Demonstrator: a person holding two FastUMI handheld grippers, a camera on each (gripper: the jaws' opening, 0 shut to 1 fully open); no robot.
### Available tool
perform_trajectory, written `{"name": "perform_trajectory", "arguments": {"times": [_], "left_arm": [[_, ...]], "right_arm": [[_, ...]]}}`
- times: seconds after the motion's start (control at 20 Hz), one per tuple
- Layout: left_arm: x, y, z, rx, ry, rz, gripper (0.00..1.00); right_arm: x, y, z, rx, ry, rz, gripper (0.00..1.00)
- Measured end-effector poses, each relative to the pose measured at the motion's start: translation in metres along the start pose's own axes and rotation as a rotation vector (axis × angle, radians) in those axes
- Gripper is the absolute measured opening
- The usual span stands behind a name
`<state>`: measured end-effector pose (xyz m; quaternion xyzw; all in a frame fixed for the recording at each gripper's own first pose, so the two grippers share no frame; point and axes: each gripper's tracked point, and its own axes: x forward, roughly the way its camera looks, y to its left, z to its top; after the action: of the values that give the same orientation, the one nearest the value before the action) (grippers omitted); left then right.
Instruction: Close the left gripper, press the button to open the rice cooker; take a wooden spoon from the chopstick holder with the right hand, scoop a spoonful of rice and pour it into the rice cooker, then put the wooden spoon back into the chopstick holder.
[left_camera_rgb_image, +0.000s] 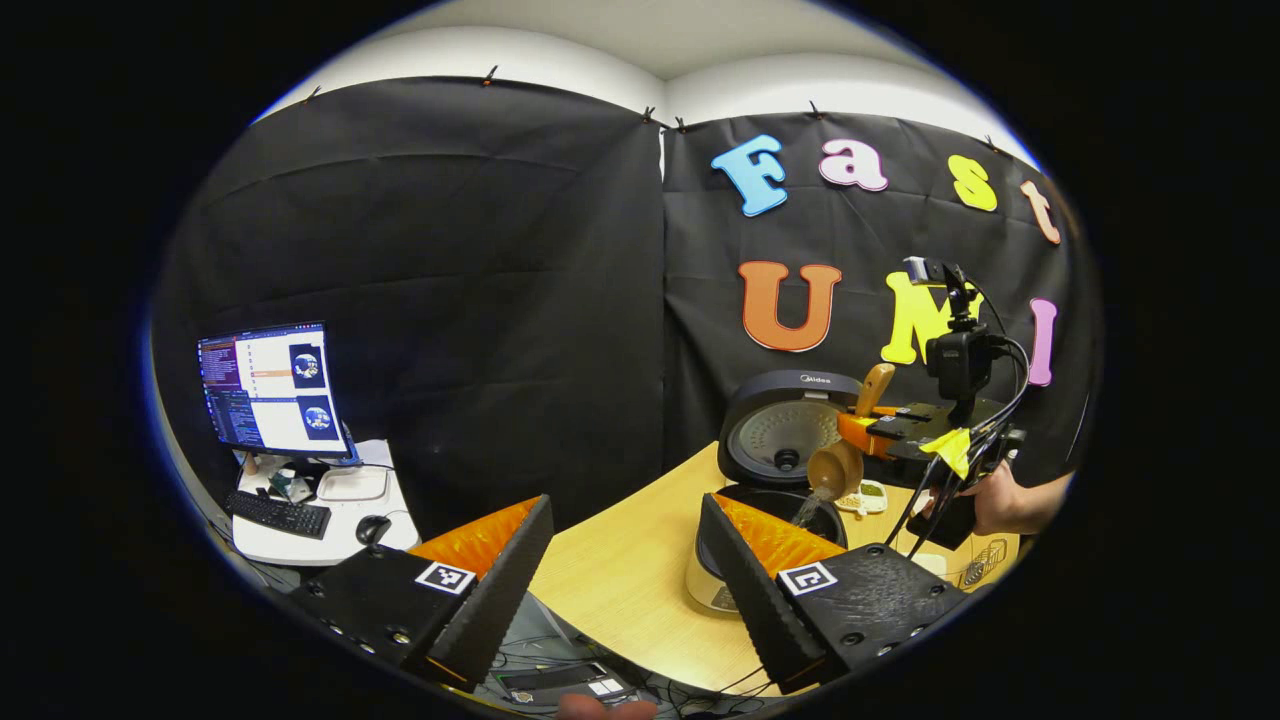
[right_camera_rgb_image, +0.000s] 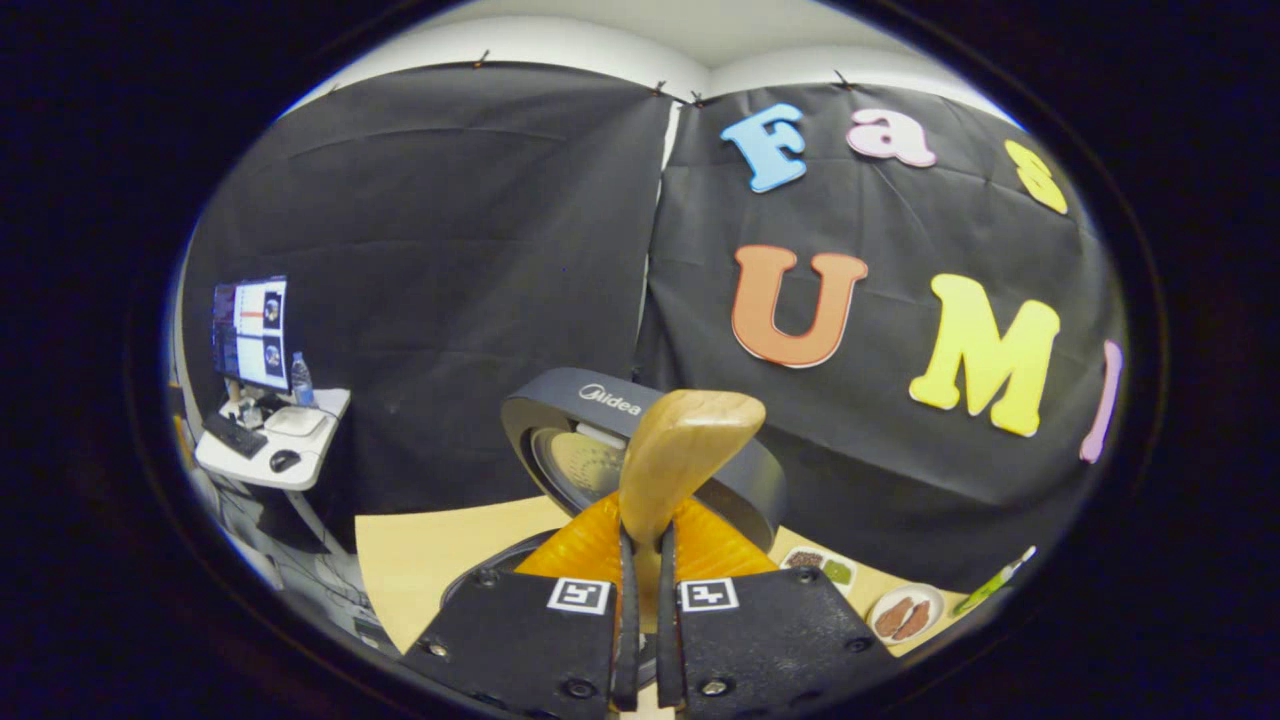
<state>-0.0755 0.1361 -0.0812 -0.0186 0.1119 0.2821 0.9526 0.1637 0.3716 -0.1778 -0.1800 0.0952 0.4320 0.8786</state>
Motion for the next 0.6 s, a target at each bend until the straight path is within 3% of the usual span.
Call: {"name": "perform_trajectory", "arguments": {"times": [0.25,0.6], "left_arm": [[-0.002,0.005,0.002,-0.008,-0.007,0.008,0.95],[-0.011,0.010,0.003,-0.005,-0.012,-0.008,0.95]], "right_arm": [[-0.005,0.014,0.000,-0.161,-0.035,0.006,0.12],[-0.012,0.013,0.007,-0.103,-0.060,-0.007,0.12]]}}
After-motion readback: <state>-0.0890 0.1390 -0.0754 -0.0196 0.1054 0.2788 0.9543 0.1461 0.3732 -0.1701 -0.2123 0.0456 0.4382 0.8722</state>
